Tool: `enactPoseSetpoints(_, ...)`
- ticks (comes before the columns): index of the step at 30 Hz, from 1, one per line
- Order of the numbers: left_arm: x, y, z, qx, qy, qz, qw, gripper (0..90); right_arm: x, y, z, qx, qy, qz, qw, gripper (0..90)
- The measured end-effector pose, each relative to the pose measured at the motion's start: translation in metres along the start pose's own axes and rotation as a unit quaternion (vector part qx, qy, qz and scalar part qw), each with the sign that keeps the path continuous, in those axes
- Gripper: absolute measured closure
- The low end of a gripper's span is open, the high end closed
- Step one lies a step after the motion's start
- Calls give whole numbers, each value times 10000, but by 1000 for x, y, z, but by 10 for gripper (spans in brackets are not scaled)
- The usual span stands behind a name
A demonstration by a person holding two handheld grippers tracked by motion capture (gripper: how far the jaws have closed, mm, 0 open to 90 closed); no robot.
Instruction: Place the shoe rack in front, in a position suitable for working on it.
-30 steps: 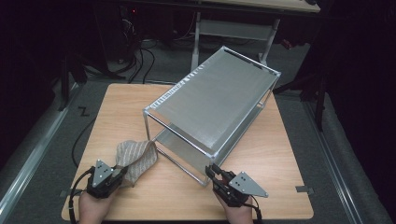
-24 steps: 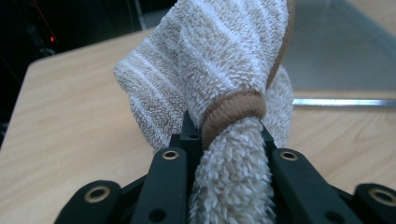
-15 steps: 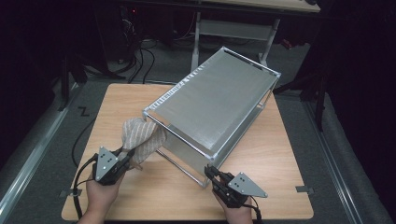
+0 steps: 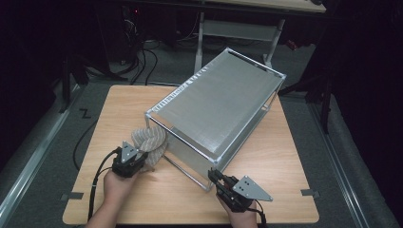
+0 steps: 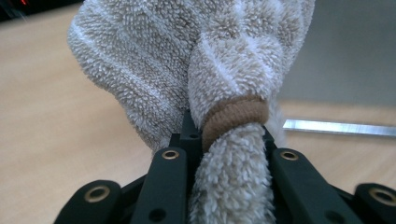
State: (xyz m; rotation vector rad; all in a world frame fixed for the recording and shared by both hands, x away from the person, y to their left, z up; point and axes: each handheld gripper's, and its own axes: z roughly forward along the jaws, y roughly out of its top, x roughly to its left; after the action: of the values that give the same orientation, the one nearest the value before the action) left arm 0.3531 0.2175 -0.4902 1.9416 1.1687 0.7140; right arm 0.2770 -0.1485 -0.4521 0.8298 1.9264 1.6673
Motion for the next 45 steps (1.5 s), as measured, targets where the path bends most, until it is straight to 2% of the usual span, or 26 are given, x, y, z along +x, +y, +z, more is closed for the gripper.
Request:
enactPoseSetpoints(1,0,-2,2,110,-26,-9,9999,746,0,0,0,0,2,5,10000,813)
enactPoseSetpoints(2,1,-5,4,326,-124,-55,9994,746,0,0,0,-1,2,6,10000,813)
enactPoseSetpoints(3,2,-9,6,415,-165,-115,9989,743,0,0,0,-1,4,8,10000,813)
enactPoseSetpoints(7,2,-11,0,452,-121,-130,9988,742,0,0,0,-6,9,25,10000,813)
enactPoseSetpoints(10,9,-16,-8,370,132,-332,9987,743,0,0,0,-12,15,29,10000,813)
enactPoseSetpoints(13,18,-20,-14,277,360,-608,9971,743,0,0,0,-10,13,35,10000,813)
enactPoseSetpoints(15,26,-23,-19,208,522,-737,9957,743,0,0,0,-9,18,42,10000,813)
enactPoseSetpoints(19,46,-29,-32,40,911,-1051,9903,744,0,1,0,-16,22,20,10000,813)
enactPoseSetpoints(21,53,-32,-36,-29,937,-1121,9893,744,-1,1,0,-16,18,14,10000,813)
enactPoseSetpoints(23,55,-32,-37,-111,824,-1054,9909,744,-1,1,-1,-17,13,18,10000,813)
enactPoseSetpoints(24,55,-32,-37,-111,824,-1054,9909,744,0,1,0,-17,14,22,10000,813)
enactPoseSetpoints(25,50,-27,-31,-143,646,-800,9946,744,0,1,0,-17,15,25,10000,813)
enactPoseSetpoints(28,40,-16,-19,-174,471,-459,9977,744,0,1,0,-11,-4,27,10000,813)
enactPoseSetpoints(31,33,-7,-7,-176,341,-282,9989,744,0,1,0,-6,-2,11,10000,813)
enactPoseSetpoints(33,30,-1,1,-140,321,-208,9992,744,0,1,0,-8,-3,9,10000,813)
enactPoseSetpoints(37,31,7,3,-452,251,-213,9984,744,0,1,1,-6,-4,3,10000,814)
enactPoseSetpoints(39,31,12,-1,-580,268,-179,9978,744,0,1,1,-6,-11,-2,10000,814)
enactPoseSetpoints(41,31,18,-7,-711,258,-229,9969,744,-1,1,1,-2,5,-5,10000,814)
enactPoseSetpoints(44,30,27,-17,-904,297,-133,9954,744,-1,1,0,-5,-1,-15,10000,814)
enactPoseSetpoints(45,31,31,-22,-1015,305,-159,9942,744,-1,1,0,0,6,-7,10000,814)
